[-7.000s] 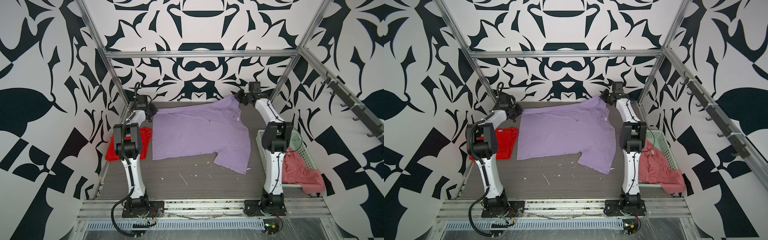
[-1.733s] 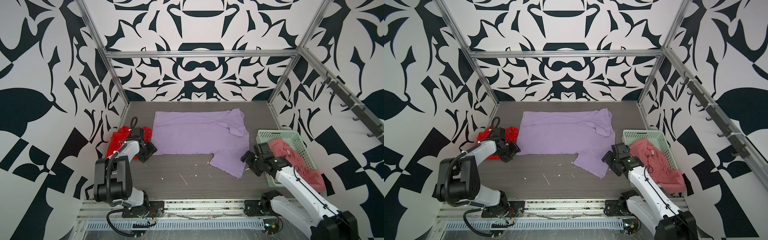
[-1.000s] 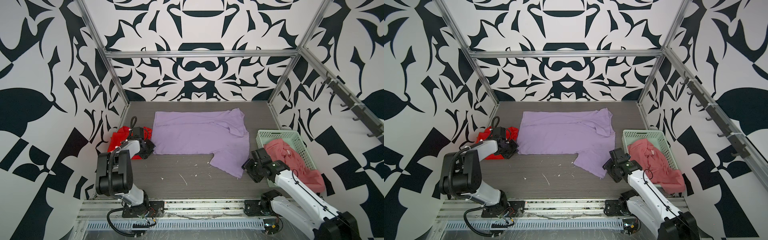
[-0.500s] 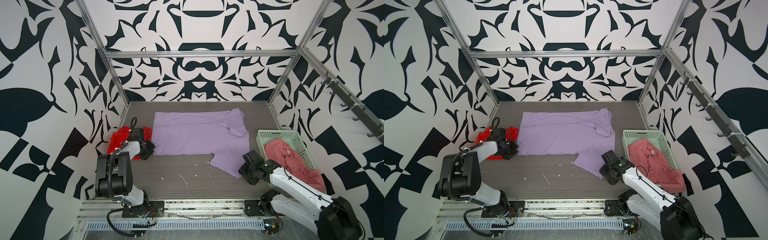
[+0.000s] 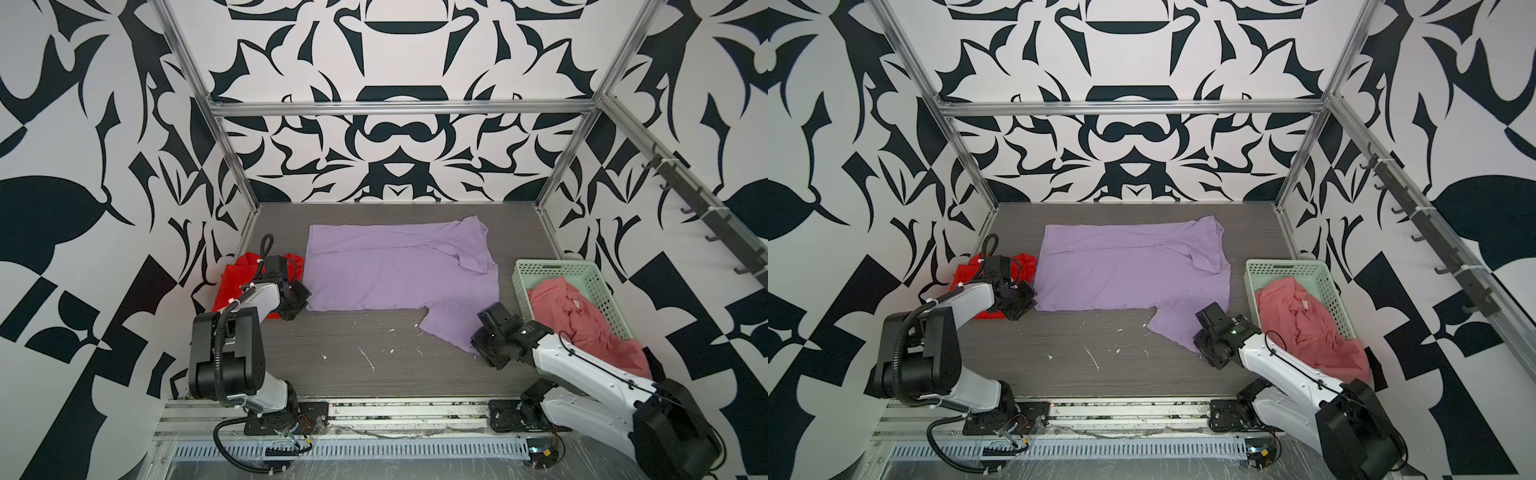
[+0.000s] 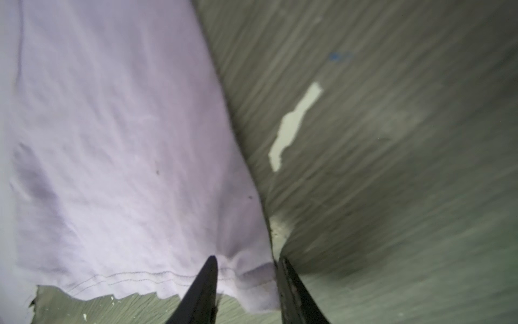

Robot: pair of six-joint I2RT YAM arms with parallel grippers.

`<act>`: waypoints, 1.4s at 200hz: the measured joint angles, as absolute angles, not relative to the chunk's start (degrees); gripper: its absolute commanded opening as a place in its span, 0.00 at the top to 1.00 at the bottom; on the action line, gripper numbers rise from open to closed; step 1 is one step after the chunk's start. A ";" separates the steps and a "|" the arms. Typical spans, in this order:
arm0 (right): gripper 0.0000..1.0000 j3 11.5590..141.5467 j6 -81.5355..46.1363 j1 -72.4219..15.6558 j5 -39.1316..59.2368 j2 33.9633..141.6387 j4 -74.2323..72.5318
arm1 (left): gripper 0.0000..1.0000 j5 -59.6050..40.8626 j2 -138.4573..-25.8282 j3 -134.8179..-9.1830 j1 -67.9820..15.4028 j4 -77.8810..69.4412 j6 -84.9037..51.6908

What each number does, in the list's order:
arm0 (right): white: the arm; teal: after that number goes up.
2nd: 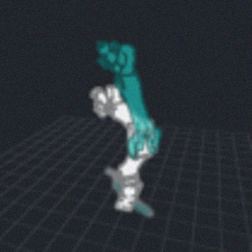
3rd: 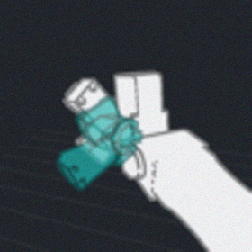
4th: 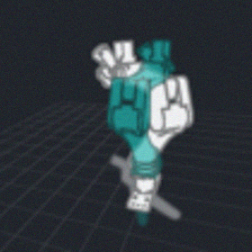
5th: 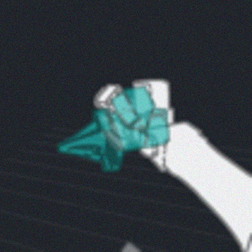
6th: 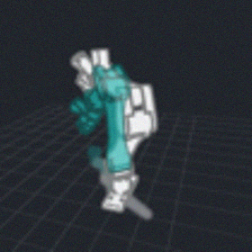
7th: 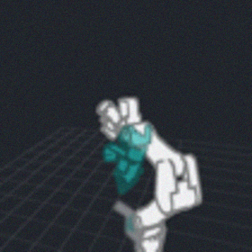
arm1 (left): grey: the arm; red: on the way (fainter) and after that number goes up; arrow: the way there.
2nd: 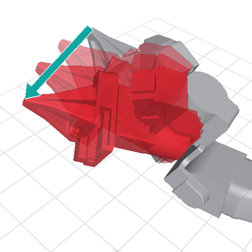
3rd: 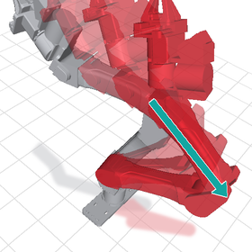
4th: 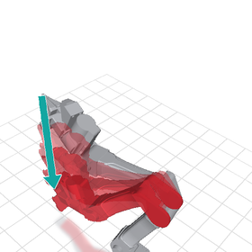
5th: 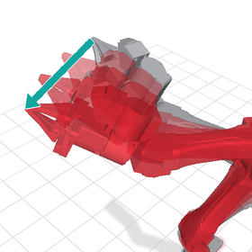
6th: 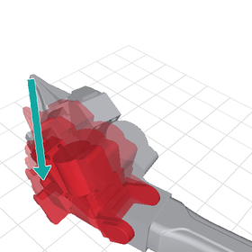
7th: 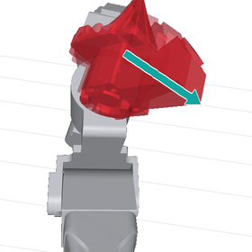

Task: Fold and stack the t-shirts
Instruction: 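Grasp the near hem with both grippers and fold it onto the far edge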

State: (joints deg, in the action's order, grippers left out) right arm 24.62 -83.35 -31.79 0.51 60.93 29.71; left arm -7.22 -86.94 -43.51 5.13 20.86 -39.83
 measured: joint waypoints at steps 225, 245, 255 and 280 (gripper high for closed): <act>1.00 78.08 -54.83 -17.12 -6.79 94.11 29.65 | 1.00 -12.53 -97.76 -67.05 5.13 24.99 -38.59; 1.00 83.68 -52.66 -14.41 -4.71 99.81 29.56 | 1.00 -12.56 -102.76 -71.22 5.13 25.19 -38.44; 1.00 86.72 -51.90 -13.28 -3.66 102.43 29.71 | 1.00 -12.71 -104.60 -72.93 5.13 25.26 -38.33; 1.00 93.91 -50.15 -11.64 -1.78 107.66 29.95 | 1.00 -12.80 -108.36 -76.77 5.13 25.34 -38.35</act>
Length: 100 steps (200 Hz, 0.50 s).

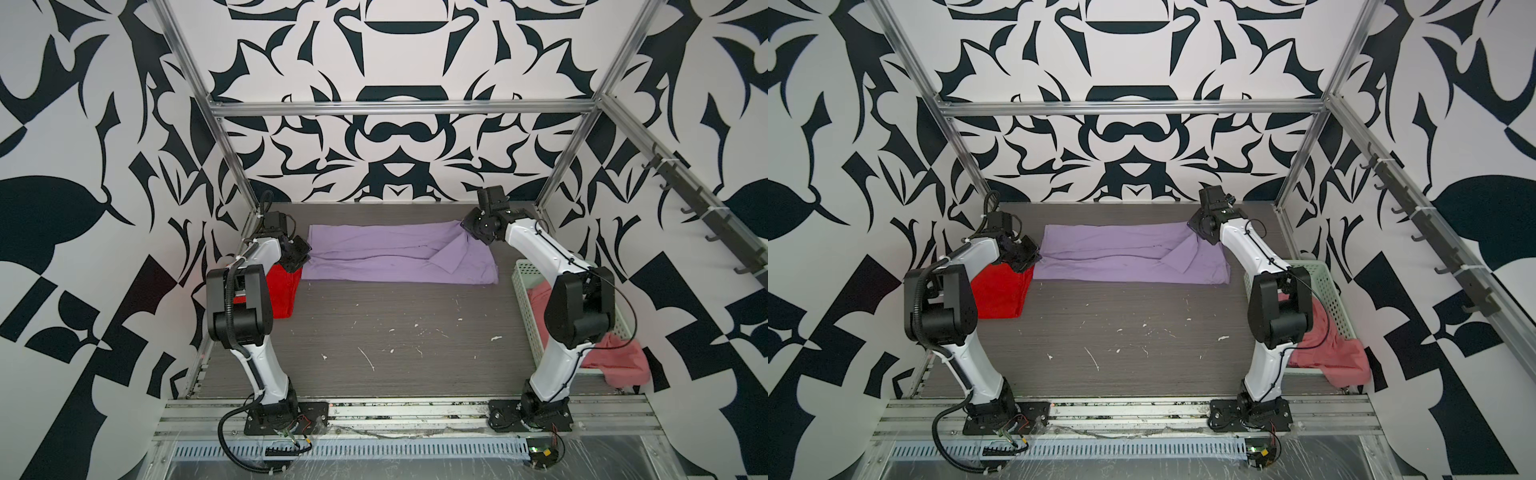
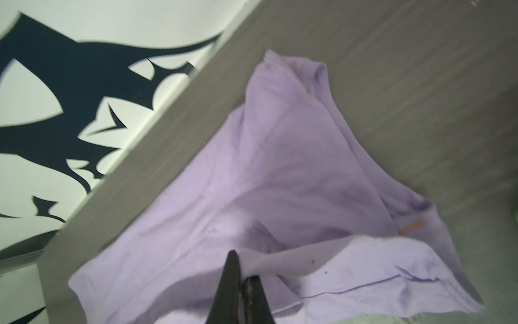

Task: Fold and stack the t-shirts
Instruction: 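Grasp the near hem with both grippers and fold it onto the far edge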

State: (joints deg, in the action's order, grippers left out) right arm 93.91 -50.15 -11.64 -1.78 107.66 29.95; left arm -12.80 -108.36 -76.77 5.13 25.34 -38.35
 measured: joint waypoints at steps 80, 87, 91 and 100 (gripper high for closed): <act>1.00 110.32 -47.18 -10.74 1.91 120.11 32.56 | 1.00 -12.91 -115.61 -82.00 5.13 25.54 -39.88; 1.00 110.37 -47.11 -10.44 1.96 120.49 33.04 | 1.00 -12.84 -115.72 -81.95 5.13 25.61 -40.07; 1.00 110.34 -47.05 -10.24 1.96 120.62 33.28 | 1.00 -12.78 -115.74 -81.93 5.13 25.63 -40.16; 1.00 110.21 -46.96 -9.74 1.93 120.73 33.65 | 1.00 -12.69 -115.55 -81.69 5.13 25.47 -40.40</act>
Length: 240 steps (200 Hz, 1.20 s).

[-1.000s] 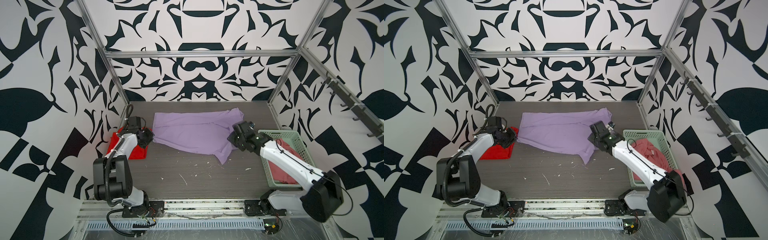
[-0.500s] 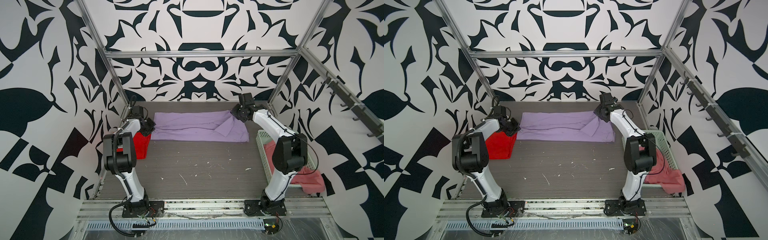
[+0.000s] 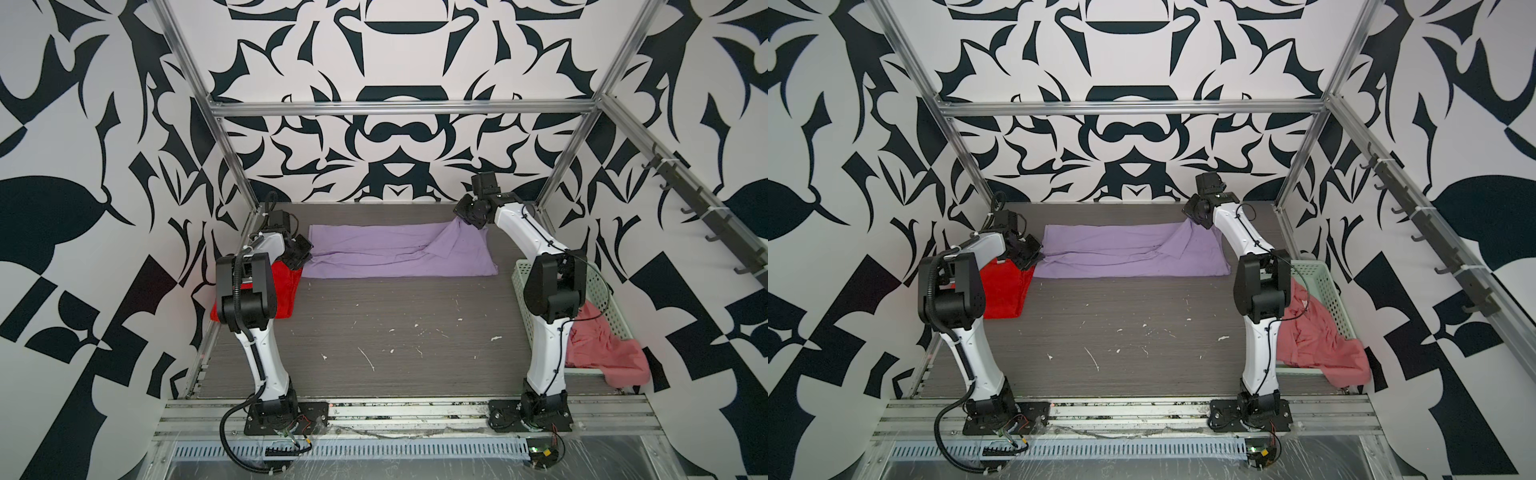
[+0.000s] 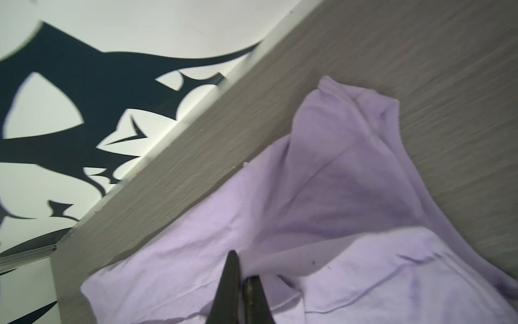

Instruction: Fold and stack the t-shirts

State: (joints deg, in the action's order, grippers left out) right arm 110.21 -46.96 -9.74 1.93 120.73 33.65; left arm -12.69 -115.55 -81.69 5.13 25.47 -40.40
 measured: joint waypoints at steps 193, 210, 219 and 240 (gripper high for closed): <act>1.00 109.89 -49.21 -6.33 4.32 124.75 29.39 | 1.00 -8.32 -116.51 -82.63 5.13 23.38 -40.73; 1.00 110.15 -49.60 -6.24 4.43 125.27 29.30 | 0.94 -8.27 -116.84 -83.22 5.13 23.57 -40.93; 1.00 110.45 -49.74 -6.13 4.58 125.56 29.26 | 0.82 -8.16 -117.19 -83.90 5.13 23.86 -40.93; 0.95 111.20 -49.82 -5.80 5.23 126.39 29.04 | 0.68 -7.53 -118.37 -86.04 5.17 24.32 -41.10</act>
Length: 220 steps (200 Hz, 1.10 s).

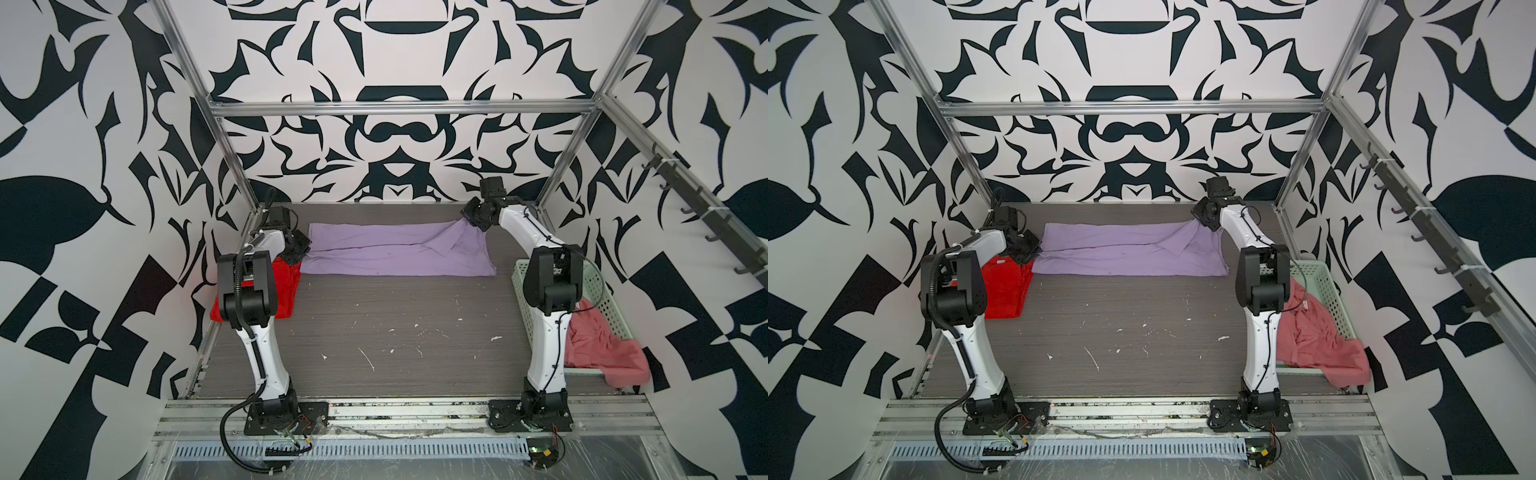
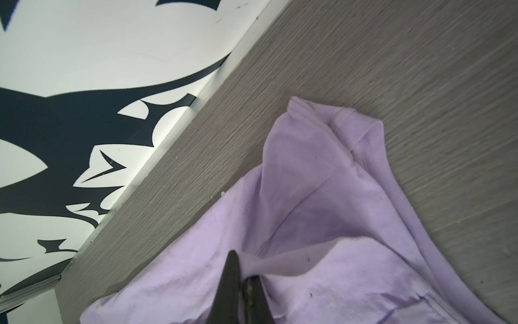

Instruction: Fold and stack the t-shirts

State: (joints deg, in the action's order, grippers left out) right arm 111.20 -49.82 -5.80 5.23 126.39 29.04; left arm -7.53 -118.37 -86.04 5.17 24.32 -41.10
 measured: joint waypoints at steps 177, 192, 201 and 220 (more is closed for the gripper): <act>0.74 102.00 -49.19 -9.19 5.30 118.32 25.17 | 0.25 -9.67 -112.42 -86.50 -0.36 24.86 -41.08; 0.74 100.09 -50.06 -9.96 5.19 119.77 25.04 | 0.25 -11.03 -114.69 -87.94 -1.56 24.73 -41.17; 0.75 98.85 -50.54 -10.35 5.19 120.42 24.99 | 0.25 -11.60 -116.18 -88.88 -2.13 24.56 -41.21; 0.75 96.03 -51.53 -11.09 5.45 121.62 24.56 | 0.25 -12.51 -119.00 -89.91 -2.98 23.90 -41.87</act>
